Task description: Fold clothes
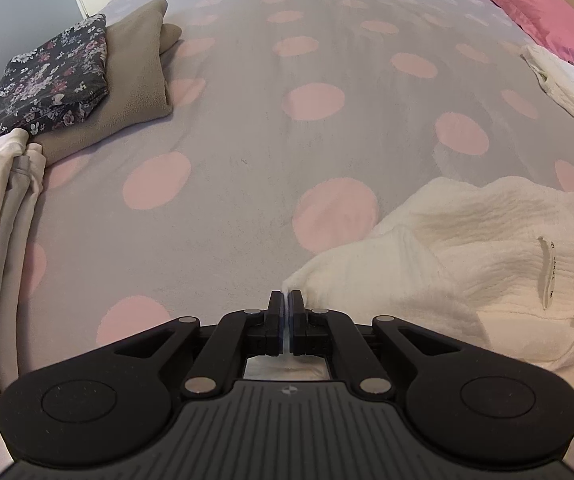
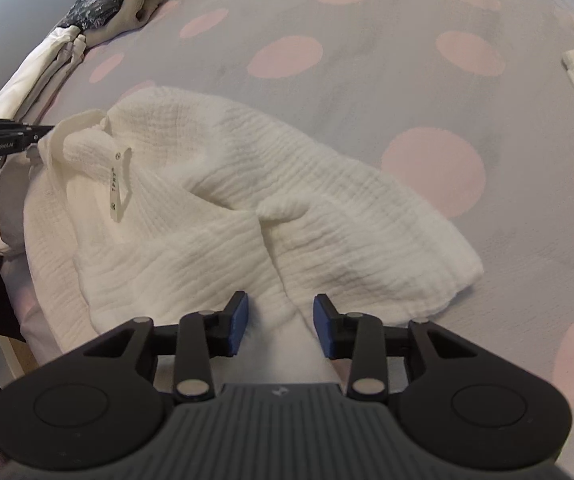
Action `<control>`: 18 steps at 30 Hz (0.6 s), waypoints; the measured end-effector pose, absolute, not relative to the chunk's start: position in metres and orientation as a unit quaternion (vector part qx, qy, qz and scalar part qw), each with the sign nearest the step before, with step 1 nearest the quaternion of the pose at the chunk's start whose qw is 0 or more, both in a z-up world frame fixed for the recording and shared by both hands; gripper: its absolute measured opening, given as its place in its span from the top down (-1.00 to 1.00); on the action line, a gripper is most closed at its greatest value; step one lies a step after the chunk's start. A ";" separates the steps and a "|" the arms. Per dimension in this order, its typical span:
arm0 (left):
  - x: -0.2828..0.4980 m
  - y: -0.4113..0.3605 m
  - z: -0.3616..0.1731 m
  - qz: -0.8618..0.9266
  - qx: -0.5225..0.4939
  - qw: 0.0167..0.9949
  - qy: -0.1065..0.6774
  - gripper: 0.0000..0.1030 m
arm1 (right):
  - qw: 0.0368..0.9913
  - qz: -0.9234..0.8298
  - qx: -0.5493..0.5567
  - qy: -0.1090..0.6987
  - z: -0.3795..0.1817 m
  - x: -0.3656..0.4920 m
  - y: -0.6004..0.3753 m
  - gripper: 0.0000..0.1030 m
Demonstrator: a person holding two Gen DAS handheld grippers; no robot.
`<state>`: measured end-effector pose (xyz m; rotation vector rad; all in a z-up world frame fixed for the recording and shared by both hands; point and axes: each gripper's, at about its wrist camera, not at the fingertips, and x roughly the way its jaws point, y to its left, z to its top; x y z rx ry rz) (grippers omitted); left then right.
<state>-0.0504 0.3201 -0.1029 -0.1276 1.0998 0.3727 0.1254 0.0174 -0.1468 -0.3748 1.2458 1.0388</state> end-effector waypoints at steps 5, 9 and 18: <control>-0.052 0.320 -0.104 0.178 -0.060 0.833 0.520 1.00 | 0.674 0.487 -0.197 0.520 -0.143 0.106 0.018 0.63; -0.057 0.319 -0.098 0.183 -0.061 0.838 0.511 1.00 | 0.692 0.491 -0.210 0.485 -0.129 0.092 0.015 0.77; -0.084 0.307 -0.066 0.178 -0.039 0.855 0.485 1.00 | 0.798 0.422 -0.215 0.371 -0.051 0.061 -0.011 0.79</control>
